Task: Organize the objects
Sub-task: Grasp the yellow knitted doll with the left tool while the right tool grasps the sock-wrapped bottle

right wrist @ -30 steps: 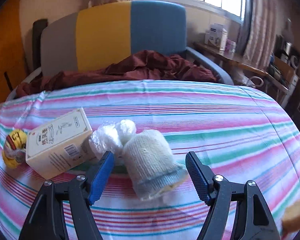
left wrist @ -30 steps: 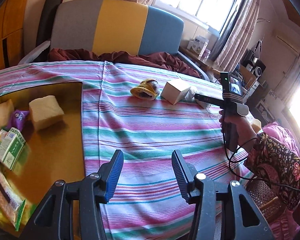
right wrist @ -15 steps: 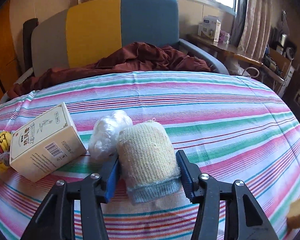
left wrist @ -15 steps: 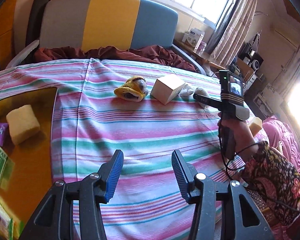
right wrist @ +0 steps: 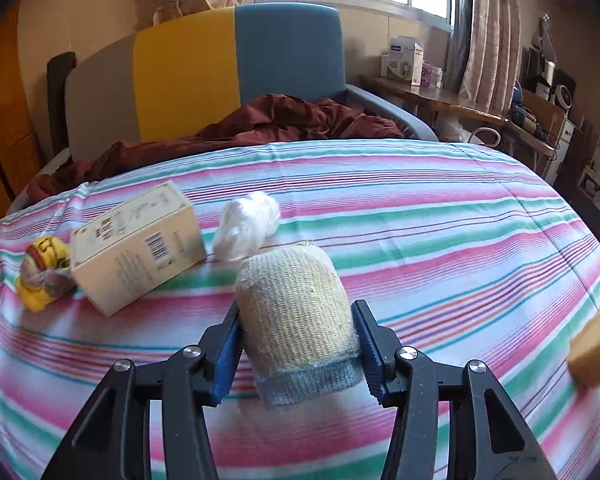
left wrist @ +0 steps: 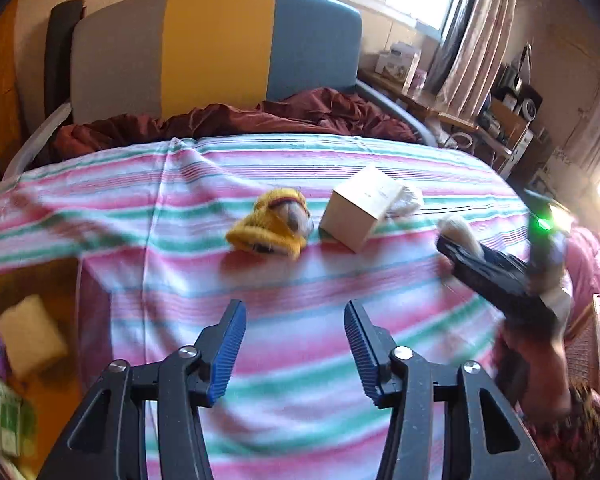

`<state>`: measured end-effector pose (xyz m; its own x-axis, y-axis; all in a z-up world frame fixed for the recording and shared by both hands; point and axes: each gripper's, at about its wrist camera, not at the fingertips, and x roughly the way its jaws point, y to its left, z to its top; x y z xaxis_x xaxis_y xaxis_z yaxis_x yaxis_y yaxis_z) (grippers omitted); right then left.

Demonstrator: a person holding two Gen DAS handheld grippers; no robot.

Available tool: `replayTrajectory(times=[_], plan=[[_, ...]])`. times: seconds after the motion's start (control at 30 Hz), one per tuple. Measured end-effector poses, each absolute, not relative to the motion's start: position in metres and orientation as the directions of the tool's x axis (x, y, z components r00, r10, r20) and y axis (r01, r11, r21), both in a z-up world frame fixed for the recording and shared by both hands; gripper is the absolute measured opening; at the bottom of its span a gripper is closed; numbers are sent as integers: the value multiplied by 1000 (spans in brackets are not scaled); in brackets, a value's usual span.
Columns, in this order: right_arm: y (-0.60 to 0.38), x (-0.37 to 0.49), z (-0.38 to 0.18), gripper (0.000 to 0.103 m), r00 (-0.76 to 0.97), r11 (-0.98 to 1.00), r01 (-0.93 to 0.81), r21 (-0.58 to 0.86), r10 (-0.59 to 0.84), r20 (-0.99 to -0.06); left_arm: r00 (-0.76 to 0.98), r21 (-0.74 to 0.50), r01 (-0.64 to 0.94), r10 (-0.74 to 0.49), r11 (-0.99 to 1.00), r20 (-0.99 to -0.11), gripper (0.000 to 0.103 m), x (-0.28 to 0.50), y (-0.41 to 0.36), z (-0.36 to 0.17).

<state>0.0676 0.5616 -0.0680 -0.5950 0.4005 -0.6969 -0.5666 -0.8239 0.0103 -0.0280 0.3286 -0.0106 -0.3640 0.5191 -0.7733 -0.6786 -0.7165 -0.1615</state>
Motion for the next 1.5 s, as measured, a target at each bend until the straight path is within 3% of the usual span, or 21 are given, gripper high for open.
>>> replayTrajectory(times=[0.3, 0.4, 0.8, 1.13, 1.5], plan=[[545, 72, -72, 53, -598, -833, -553, -17, 411, -688, -422, -35, -683, 433, -730, -797, 56, -87, 396, -37], [545, 71, -75, 53, -592, -833, -553, -19, 409, -695, -410, -60, -670, 436, -740, -801, 56, -95, 404, -49], [541, 73, -76, 53, -591, -829, -557, -38, 429, -683, -541, 50, -669, 439, -742, -718, 36, -68, 400, -59], [523, 74, -66, 53, -615, -828, -547, -125, 499, -611, -527, -27, -650, 476, -760, -704, 32, -46, 372, -53], [518, 70, -66, 53, -603, -824, -541, -168, 519, -606, -466, -189, -629, 560, -754, -685, 32, -24, 329, -37]])
